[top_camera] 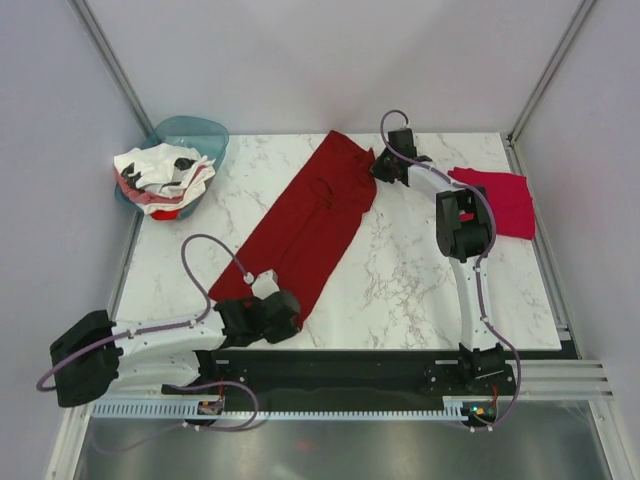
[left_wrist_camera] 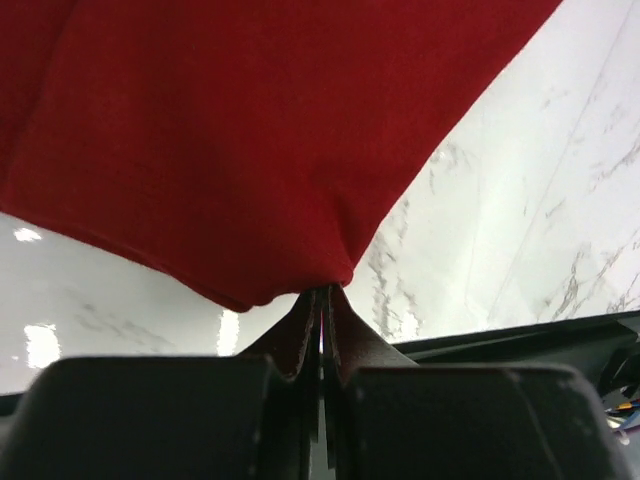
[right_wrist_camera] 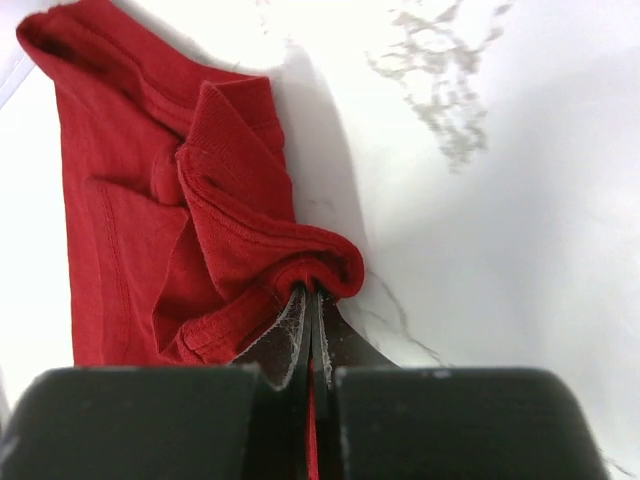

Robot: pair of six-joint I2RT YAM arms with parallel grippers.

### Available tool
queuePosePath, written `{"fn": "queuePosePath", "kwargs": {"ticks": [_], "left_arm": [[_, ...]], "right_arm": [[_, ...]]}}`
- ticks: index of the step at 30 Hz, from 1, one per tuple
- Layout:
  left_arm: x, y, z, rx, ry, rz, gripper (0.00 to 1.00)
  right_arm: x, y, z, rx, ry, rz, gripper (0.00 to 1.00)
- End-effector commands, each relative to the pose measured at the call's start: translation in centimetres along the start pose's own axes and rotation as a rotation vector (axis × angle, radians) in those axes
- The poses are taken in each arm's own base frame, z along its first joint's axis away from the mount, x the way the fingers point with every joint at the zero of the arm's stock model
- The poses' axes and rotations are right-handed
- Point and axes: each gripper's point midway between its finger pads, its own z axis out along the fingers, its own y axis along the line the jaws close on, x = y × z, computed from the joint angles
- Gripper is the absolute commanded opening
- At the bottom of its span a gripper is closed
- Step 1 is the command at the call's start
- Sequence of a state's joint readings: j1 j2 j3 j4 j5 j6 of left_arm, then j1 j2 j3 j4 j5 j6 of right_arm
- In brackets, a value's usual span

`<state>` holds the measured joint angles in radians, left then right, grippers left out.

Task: Fold and stack the t-shirts
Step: Fold the tshirt

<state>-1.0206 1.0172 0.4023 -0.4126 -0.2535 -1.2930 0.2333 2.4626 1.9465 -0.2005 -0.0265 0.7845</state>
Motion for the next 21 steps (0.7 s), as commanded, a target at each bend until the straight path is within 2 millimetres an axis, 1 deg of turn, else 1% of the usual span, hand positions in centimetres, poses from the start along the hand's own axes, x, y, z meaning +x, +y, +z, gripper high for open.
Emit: {"fn": "queuePosePath", "kwargs": {"ticks": [1,2,3,4,5,6,7,8,9,10,11,12,14,15,16,17,18,19,20,21], "left_arm": [[0.7,-4.3,-0.3,0.054,-0.080,-0.103,0.02],[1.8,-4.2,0.3,0.030,-0.072,-0.085,0.02],[2.6,-4.5,0.5,0.023,-0.063,-0.077,0.02],[3.8,-6.0,0.2,0.045,-0.039,-0.075,0.02],[4.7,-5.8,1.0,0.007,-0.028,-0.055,0.02],[5.2,-6.3,1.1,0.006,-0.022,-0.047,0.02],[5.8,-7.8,0.7,0.032,-0.011,-0.041,0.02],[6.2,-8.1,0.9,0.028,-0.009,-0.033,0.02],[6.5,-8.3,1.2,0.020,-0.008,-0.020,0.02],[6.8,-9.4,0.8,0.044,-0.013,-0.010,0.02],[6.8,-9.9,0.7,0.053,-0.018,-0.004,0.02],[6.9,-10.4,0.5,0.066,-0.023,0.001,0.02],[7.3,-12.0,-0.4,0.119,-0.024,0.018,0.09],[7.4,-12.4,-0.7,0.136,-0.024,0.032,0.13],[7.6,-13.5,-1.6,0.171,-0.027,0.054,0.28],[7.7,-13.8,-2.0,0.185,-0.027,0.067,0.33],[7.7,-14.1,-2.3,0.197,-0.028,0.075,0.36],[7.3,-14.1,-2.9,0.214,-0.037,0.079,0.46],[6.8,-14.0,-3.2,0.219,-0.053,0.073,0.53],[6.1,-13.0,-3.4,0.198,-0.078,0.078,0.57]], "right_arm": [[4.9,-2.1,1.4,0.047,0.153,-0.035,0.00],[5.4,-2.3,1.7,0.045,0.168,-0.032,0.00],[5.1,-2.2,1.9,0.042,0.163,-0.030,0.00],[4.9,-2.0,1.9,0.039,0.158,-0.027,0.00],[4.9,-2.3,2.3,0.049,0.151,-0.029,0.00],[4.3,-2.0,2.4,0.042,0.137,-0.034,0.00],[3.9,-2.1,2.6,0.047,0.130,-0.031,0.00],[3.9,-2.3,2.9,0.051,0.128,-0.030,0.00],[2.8,-2.3,3.0,0.048,0.111,-0.022,0.00],[2.4,-2.6,3.1,0.051,0.105,-0.013,0.00],[2.1,-2.8,3.2,0.053,0.102,0.007,0.00],[1.0,-3.1,3.3,0.048,0.086,0.021,0.00],[0.2,-3.5,3.7,0.043,0.080,0.033,0.03],[-1.2,-3.1,3.6,0.024,0.056,0.033,0.07],[-1.6,-3.1,3.6,0.013,0.056,0.038,0.24],[-1.9,-3.2,3.8,0.008,0.053,0.038,0.30],[-2.8,-2.7,3.7,-0.012,0.040,0.037,0.36],[-3.2,-2.7,3.6,-0.024,0.040,0.037,0.51],[-3.6,-2.4,3.3,-0.030,0.033,0.032,0.57],[-3.9,-2.4,3.1,-0.034,0.028,0.020,0.62]]}}
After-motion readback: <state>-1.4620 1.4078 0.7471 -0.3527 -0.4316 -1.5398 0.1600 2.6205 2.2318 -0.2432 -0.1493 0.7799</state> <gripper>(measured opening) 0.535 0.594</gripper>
